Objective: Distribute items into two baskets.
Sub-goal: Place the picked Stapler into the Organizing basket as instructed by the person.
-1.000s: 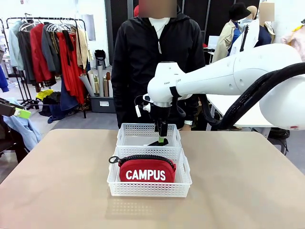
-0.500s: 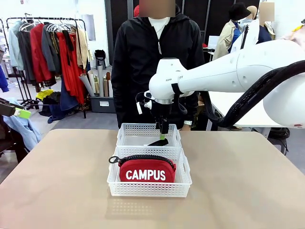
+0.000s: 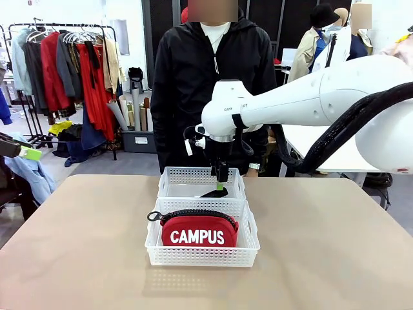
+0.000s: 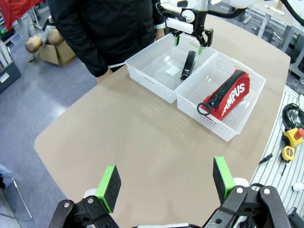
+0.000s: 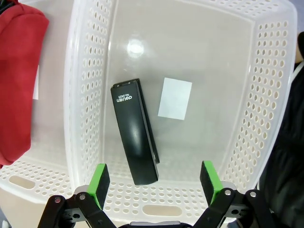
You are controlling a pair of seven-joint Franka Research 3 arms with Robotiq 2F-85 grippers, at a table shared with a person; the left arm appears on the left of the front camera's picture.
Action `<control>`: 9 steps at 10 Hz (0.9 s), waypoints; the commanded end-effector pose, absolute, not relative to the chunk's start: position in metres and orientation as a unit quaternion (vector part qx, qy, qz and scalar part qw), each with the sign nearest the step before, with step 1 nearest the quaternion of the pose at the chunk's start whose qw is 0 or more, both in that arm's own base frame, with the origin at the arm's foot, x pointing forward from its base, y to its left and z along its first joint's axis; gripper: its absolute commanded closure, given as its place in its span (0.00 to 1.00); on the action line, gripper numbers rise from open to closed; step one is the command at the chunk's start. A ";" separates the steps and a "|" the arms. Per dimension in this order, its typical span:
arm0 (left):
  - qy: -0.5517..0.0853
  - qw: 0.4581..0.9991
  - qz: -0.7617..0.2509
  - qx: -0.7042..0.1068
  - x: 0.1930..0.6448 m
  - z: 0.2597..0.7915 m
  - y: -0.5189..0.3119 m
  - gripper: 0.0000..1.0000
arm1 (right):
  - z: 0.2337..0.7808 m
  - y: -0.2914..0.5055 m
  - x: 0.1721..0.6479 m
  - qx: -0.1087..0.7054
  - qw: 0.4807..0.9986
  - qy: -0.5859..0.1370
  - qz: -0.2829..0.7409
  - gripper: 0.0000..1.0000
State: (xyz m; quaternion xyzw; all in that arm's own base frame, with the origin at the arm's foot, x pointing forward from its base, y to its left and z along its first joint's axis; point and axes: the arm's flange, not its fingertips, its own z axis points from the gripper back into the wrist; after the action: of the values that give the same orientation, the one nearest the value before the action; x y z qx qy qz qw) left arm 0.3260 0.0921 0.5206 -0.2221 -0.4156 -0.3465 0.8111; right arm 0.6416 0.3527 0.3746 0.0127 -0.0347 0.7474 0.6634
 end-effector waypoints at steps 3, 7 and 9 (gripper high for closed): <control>-0.424 0.804 -0.351 -0.226 0.328 0.520 0.092 0.00 | 0.378 0.354 0.642 0.012 0.664 -0.038 0.747 0.00; -0.424 0.804 -0.351 -0.226 0.328 0.520 0.092 0.00 | 0.378 0.354 0.642 0.012 0.664 -0.038 0.747 0.00; -0.424 0.804 -0.351 -0.226 0.328 0.520 0.092 0.00 | 0.391 0.336 0.641 0.007 0.681 -0.043 0.731 0.00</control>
State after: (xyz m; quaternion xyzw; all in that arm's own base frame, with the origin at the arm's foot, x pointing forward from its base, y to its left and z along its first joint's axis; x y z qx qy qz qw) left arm 0.3260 0.0921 0.5206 -0.2222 -0.4156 -0.3466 0.8110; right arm 0.6436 0.3486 0.3773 0.0113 -0.0361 0.7442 0.6668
